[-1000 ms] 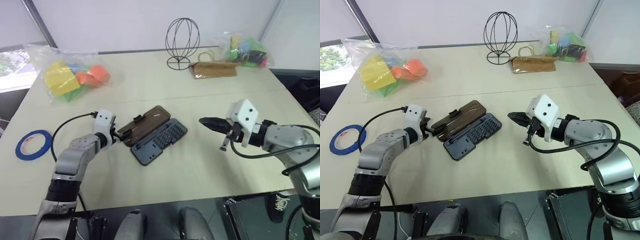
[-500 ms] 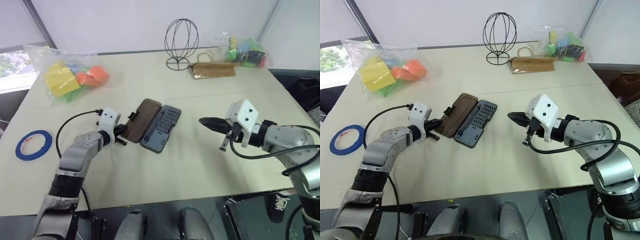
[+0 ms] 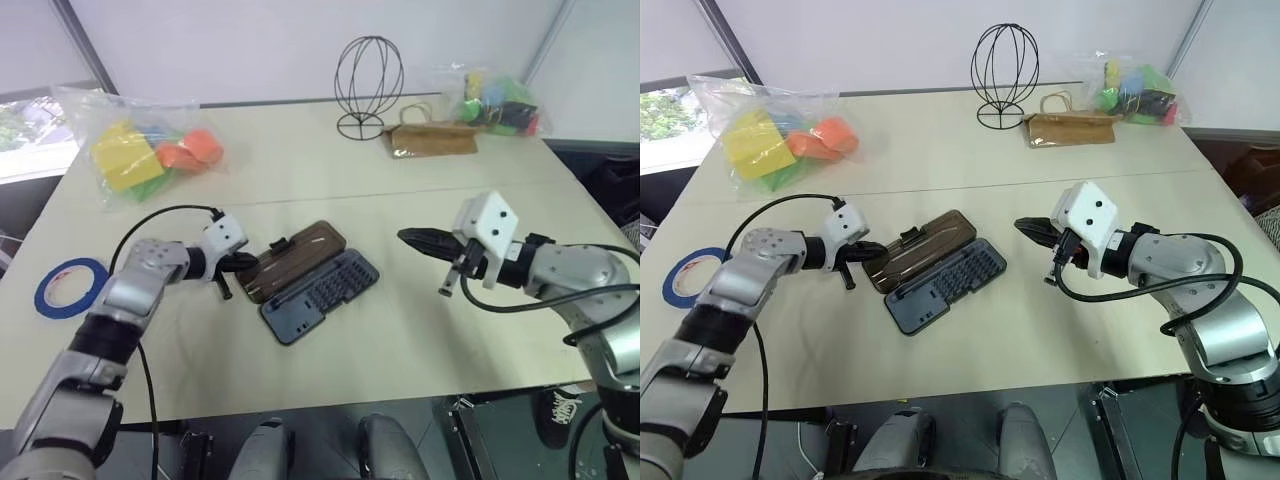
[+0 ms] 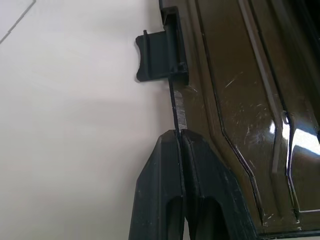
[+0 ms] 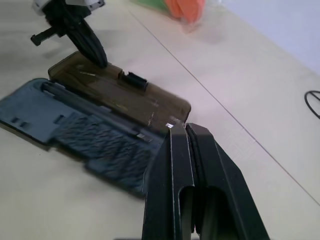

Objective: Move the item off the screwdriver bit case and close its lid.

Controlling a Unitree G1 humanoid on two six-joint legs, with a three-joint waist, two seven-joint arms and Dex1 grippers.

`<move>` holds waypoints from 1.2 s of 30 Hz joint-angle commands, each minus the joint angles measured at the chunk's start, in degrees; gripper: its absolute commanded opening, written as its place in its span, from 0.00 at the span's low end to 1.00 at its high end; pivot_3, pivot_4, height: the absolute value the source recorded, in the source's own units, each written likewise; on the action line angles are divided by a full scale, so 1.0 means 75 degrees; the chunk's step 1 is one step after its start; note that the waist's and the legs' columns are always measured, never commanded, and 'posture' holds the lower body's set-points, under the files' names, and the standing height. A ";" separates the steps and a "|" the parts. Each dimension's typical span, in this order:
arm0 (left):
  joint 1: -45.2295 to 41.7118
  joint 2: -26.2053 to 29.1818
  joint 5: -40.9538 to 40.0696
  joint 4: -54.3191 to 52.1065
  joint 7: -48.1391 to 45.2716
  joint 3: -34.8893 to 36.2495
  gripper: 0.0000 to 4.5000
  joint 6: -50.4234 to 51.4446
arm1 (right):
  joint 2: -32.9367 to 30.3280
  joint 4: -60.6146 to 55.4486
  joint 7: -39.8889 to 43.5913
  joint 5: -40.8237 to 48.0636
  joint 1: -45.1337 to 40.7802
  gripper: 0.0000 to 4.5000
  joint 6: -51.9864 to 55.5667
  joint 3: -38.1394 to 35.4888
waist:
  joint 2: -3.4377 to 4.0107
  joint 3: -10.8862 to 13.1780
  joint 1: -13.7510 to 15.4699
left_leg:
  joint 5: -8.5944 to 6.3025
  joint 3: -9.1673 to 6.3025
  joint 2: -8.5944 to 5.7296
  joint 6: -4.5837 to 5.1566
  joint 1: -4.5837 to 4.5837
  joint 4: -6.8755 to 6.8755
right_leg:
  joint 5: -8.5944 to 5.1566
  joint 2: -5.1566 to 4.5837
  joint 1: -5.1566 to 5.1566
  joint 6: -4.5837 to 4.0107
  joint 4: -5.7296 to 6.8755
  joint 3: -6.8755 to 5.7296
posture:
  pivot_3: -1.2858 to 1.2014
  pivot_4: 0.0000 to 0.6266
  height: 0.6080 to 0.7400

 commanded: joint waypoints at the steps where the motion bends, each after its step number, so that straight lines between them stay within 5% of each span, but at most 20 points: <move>1: -0.0871 -0.0360 0.0472 0.1465 -0.0733 -0.0324 0.01 -0.1462 | -0.0015 -0.0124 -0.0019 0.0032 -0.0123 0.00 -0.0098 -0.0163 | -0.0001 0.0001 0.0015 | 0.0000 0.0001 -0.0001 0.0000 -0.0001 0.0002 | 0.0000 0.0000 0.0000 0.0000 0.0001 -0.0001 | 0.52 0.24 1.00; 4: -0.1753 -0.0912 0.0745 0.2876 -0.0892 -0.0328 0.01 -0.2844 | -0.0041 -0.0223 -0.0066 0.0037 -0.0053 0.00 -0.0053 -0.0217 | -0.0009 0.0005 0.0041 | 0.0000 0.0002 -0.0001 0.0000 -0.0007 0.0008 | 0.0000 0.0000 -0.0001 0.0001 0.0002 -0.0004 | 0.52 0.24 1.00; 13: -0.2866 -0.2145 0.0954 0.5018 -0.1503 -0.0159 0.01 -0.4071 | -0.0124 -0.0516 -0.0239 0.0120 0.0134 0.00 0.0204 -0.0455 | -0.0020 0.0012 0.0047 | -0.0034 0.0002 -0.0002 0.0061 -0.0033 0.0080 | 0.0000 0.0002 -0.0001 0.0005 0.0014 -0.0014 | 0.52 0.24 1.00; 26: -0.2958 -0.2405 0.1393 0.5636 -0.1626 -0.0123 0.01 -0.4858 | -0.0137 -0.0746 -0.0308 0.0164 0.0214 0.00 0.0452 -0.0589 | -0.0021 0.0013 -0.0052 | -0.0048 -0.0003 -0.0002 0.0087 -0.0032 0.0083 | 0.0000 0.0003 -0.0001 0.0006 0.0020 -0.0017 | 0.52 0.24 1.00; 36: -0.2785 -0.2440 0.1073 0.5475 -0.1562 0.0372 0.01 -0.4204 | -0.0119 -0.0620 -0.0209 0.0151 0.0093 0.00 0.0407 -0.0474 | -0.0021 0.0013 -0.0081 | -0.0055 -0.0003 -0.0002 0.0100 -0.0030 0.0091 | 0.0000 0.0003 -0.0001 0.0006 0.0030 -0.0018 | 0.52 0.24 1.00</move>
